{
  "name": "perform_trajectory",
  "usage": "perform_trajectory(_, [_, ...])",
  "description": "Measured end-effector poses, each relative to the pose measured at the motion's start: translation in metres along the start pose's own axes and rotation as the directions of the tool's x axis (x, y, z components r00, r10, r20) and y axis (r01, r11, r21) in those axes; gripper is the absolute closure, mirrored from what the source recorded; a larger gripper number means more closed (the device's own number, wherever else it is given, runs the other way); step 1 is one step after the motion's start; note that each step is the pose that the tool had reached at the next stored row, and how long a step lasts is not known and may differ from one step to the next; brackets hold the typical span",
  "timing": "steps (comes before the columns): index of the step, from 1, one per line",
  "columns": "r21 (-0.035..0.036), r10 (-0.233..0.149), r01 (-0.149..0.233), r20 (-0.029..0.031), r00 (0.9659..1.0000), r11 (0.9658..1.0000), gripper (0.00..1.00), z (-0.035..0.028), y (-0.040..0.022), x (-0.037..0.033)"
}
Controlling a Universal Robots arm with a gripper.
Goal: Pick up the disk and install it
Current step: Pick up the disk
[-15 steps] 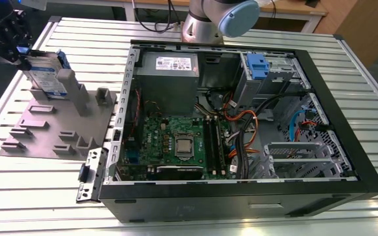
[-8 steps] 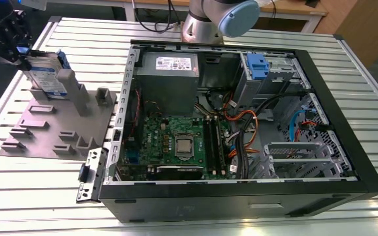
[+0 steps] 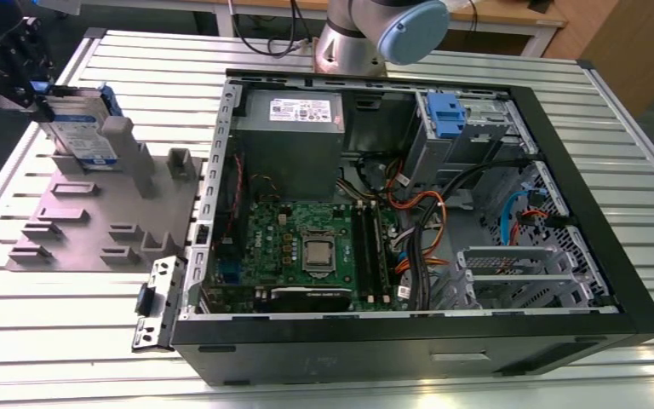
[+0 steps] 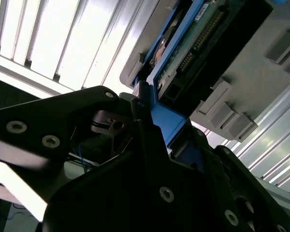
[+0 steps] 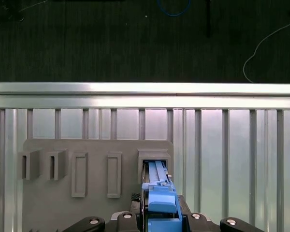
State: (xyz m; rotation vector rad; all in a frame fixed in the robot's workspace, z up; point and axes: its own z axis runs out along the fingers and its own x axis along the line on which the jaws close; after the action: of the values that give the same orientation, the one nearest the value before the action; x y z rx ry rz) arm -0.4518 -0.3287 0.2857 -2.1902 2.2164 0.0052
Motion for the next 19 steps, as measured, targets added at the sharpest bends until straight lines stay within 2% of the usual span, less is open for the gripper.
perform_trajectory(11, [0.0000, 0.000, 0.000, 0.0000, 1.0000, 1.0000, 0.63, 0.0000, 0.0000, 0.0000])
perform_trajectory(13, [0.0000, 0.000, 0.000, 0.0000, 1.0000, 1.0000, 0.62, 0.0000, 0.0000, 0.0000])
perform_trajectory(14, [0.0000, 0.000, 0.000, 0.0000, 1.0000, 1.0000, 0.55, 0.0000, 0.0000, 0.0000])
perform_trajectory(19, [0.0000, 0.000, 0.000, 0.0001, 1.0000, 1.0000, 0.55, 0.0000, 0.0000, 0.0000])
